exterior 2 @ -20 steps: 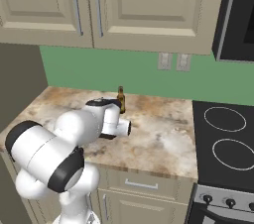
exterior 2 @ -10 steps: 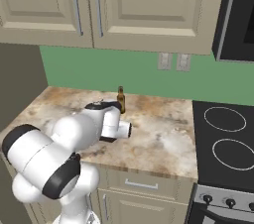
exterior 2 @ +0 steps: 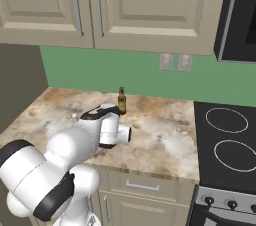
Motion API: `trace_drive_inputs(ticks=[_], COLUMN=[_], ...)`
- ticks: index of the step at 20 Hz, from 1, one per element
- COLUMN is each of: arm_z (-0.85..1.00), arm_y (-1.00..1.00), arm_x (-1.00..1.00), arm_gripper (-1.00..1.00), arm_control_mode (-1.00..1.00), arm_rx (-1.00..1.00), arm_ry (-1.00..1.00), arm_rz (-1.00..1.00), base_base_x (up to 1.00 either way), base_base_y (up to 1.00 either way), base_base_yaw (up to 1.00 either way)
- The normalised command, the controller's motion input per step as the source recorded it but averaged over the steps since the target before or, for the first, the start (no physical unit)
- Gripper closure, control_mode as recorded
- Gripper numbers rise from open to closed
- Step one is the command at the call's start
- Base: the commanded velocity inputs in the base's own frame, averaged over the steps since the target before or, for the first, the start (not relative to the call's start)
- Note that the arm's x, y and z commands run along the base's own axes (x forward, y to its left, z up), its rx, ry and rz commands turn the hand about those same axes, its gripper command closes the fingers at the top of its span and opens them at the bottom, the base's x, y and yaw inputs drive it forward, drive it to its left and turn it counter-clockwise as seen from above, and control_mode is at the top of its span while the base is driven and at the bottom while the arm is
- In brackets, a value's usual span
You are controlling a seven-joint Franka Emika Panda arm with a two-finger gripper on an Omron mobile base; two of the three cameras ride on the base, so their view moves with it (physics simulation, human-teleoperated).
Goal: Place the liquor and beer on the top shelf of the fridge to keep them out of children's reach, and place the carrot on lower shelves for easy access.
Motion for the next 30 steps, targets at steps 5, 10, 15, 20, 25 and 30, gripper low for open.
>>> trace_drive_inputs(ticks=[5,10,15,20,25,30], arm_z=[0.0,0.0,0.0,0.0,0.0,-0.02], arm_y=[0.03,0.0,0.0,0.01,0.05,0.02], arm_x=[0.0,0.0,0.0,0.08,0.19,0.23], arm_gripper=[-1.0,-1.0,-1.0,-1.0,-1.0,-1.0], arm_control_mode=[-1.0,-1.0,-1.0,-1.0,-1.0,-1.0], arm_rx=[-0.01,0.0,0.0,0.0,0.0,0.0], arm_ry=[0.0,0.0,0.0,0.0,0.0,0.0], arm_rz=[0.0,0.0,0.0,0.0,0.0,0.0], base_base_x=[0.0,0.0,0.0,0.0,0.0,0.0], base_base_y=[0.0,0.0,0.0,0.0,0.0,0.0], base_base_yaw=[0.0,0.0,0.0,0.0,0.0,0.0])
